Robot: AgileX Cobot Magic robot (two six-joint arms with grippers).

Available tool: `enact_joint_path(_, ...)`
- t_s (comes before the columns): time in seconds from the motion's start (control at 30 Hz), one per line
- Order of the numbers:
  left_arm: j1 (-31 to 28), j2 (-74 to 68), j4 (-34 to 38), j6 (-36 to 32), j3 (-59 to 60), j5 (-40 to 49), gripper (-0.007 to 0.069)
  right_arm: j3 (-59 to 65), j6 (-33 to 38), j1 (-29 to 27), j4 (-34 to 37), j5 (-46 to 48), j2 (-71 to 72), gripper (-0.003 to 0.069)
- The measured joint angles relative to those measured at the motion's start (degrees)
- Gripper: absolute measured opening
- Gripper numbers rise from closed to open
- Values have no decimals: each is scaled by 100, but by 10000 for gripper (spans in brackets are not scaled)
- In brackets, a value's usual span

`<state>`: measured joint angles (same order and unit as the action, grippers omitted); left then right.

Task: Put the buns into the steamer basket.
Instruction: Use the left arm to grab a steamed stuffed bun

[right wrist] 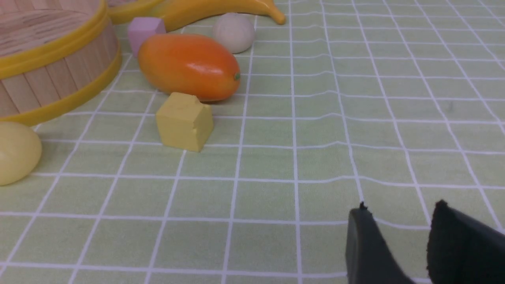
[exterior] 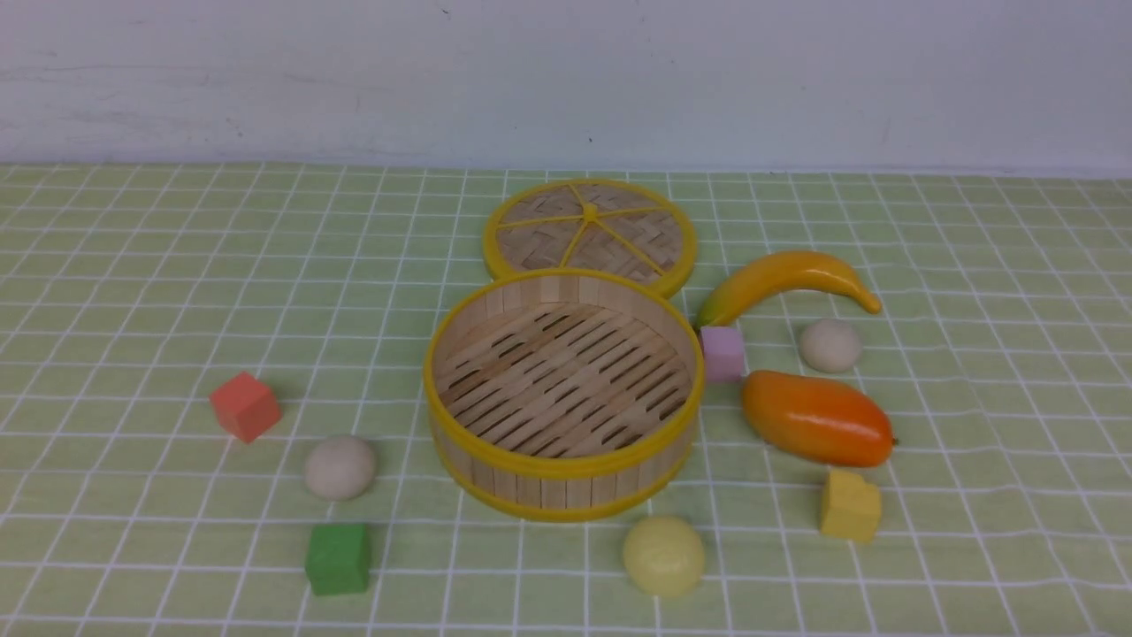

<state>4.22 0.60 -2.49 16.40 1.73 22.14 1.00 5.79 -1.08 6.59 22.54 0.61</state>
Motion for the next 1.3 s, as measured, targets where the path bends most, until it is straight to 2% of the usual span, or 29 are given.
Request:
enact_joint_path(0.2, 0, 0, -6, 0, 0, -129, 238, 0, 0, 0, 1, 0, 0, 241)
enact_joint_path(0.5, 0, 0, -6, 0, 0, -1012, 238, 0, 0, 0, 12, 0, 0, 241)
enact_joint_path(0.9, 0, 0, 27, 36, 0, -1206, 238, 0, 0, 0, 12, 0, 0, 241)
enact_joint_path(1.07, 0, 0, 580, 617, 1, -2102, 238, 0, 0, 0, 12, 0, 0, 241)
enact_joint_path(1.2, 0, 0, 731, 726, 1, -3063, 238, 0, 0, 0, 12, 0, 0, 241)
enact_joint_path(1.3, 0, 0, 751, 738, -238, -3100, 238, 0, 0, 0, 12, 0, 0, 241)
